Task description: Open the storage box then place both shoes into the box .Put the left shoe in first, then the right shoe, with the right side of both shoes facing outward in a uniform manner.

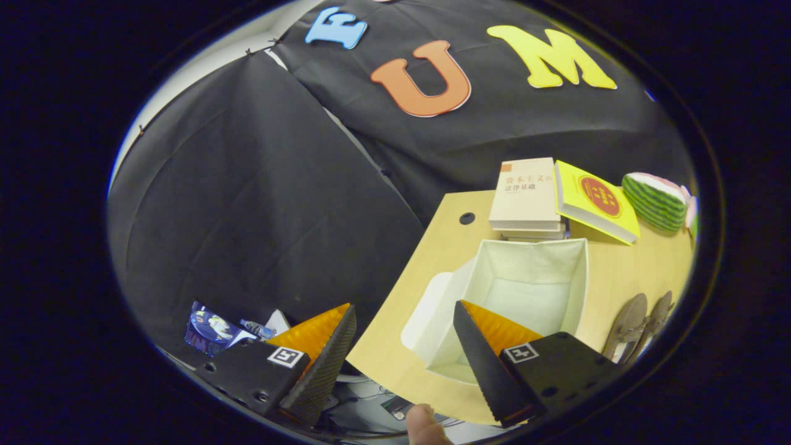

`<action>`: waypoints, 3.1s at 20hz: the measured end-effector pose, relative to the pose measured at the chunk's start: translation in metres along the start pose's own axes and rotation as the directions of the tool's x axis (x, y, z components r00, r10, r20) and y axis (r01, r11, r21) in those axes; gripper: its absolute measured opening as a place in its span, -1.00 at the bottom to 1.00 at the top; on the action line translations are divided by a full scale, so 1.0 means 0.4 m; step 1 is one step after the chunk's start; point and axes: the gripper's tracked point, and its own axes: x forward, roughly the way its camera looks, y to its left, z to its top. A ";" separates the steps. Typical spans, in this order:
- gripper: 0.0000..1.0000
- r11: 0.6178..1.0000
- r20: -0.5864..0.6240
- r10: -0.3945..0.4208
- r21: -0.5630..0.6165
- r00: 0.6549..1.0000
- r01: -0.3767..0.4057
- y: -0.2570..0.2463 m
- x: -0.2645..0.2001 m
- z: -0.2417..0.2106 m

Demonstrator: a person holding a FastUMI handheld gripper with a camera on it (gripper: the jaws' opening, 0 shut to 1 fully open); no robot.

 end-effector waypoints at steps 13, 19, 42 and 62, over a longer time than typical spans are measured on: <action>1.00 0.964 -0.012 -0.266 -0.010 0.964 0.266 -0.428 -0.187 -0.101; 1.00 0.922 -0.079 -0.380 0.041 0.921 0.384 -0.629 -0.244 -0.186; 0.84 0.772 -0.443 -0.566 0.013 0.696 0.636 -1.021 -0.200 -0.432; -0.87 0.748 -0.478 -0.462 0.242 0.747 0.617 -0.925 -0.231 -0.398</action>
